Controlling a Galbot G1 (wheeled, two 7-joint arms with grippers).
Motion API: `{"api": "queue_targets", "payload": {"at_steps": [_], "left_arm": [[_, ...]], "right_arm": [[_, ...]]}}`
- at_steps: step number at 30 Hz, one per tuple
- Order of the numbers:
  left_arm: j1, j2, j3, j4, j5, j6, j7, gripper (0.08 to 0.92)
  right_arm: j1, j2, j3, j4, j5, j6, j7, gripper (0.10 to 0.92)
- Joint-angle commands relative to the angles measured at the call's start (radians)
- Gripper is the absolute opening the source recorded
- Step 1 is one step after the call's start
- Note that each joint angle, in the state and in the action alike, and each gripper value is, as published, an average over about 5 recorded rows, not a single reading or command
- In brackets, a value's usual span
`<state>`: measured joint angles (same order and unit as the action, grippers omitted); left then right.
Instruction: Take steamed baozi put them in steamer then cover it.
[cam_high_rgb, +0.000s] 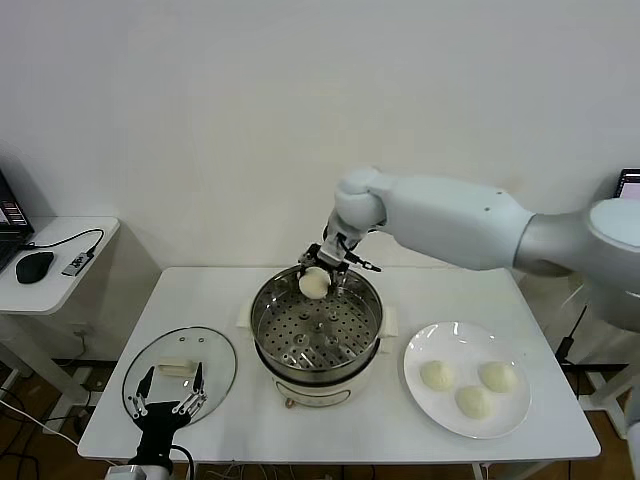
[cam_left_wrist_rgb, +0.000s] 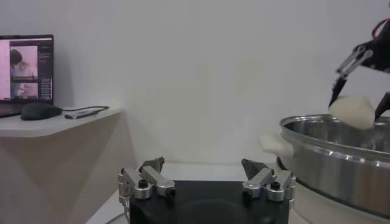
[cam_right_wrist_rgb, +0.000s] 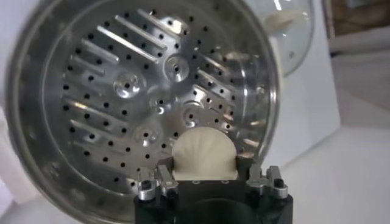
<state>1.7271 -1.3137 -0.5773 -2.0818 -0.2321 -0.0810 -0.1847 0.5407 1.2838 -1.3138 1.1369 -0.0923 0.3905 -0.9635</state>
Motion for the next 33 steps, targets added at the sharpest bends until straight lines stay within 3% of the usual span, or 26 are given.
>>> {"api": "queue_targets", "payload": {"at_steps": [1, 11, 15, 19, 25, 33], "left_arm": [[-0.004, -0.001, 0.002, 0.0, 0.0, 0.0, 0.001, 0.823], [-0.013, -0.001, 0.007, -0.004, 0.01, 0.003, -0.003, 0.823], [-0.014, -0.002, 0.007, -0.006, 0.016, 0.004, -0.006, 0.823], [-0.017, -0.001, 0.009, -0.009, 0.02, 0.013, -0.01, 0.823], [-0.026, 0.008, 0.01, -0.023, 0.02, 0.035, -0.015, 0.823], [-0.034, 0.027, 0.012, -0.034, 0.03, 0.093, -0.021, 0.823]], "right_arm": [[-0.043, 0.051, -0.016, -0.075, -0.127, 0.094, 0.014, 0.636], [-0.091, 0.07, -0.005, -0.124, -0.162, 0.108, 0.038, 0.656], [-0.09, 0.073, 0.004, -0.134, -0.157, 0.11, 0.047, 0.746], [-0.042, 0.05, 0.005, -0.079, -0.06, 0.062, 0.035, 0.814], [0.124, -0.075, -0.014, 0.144, 0.241, -0.275, -0.047, 0.823], [0.291, -0.368, -0.054, 0.48, 0.48, -0.696, -0.046, 0.823]]}}
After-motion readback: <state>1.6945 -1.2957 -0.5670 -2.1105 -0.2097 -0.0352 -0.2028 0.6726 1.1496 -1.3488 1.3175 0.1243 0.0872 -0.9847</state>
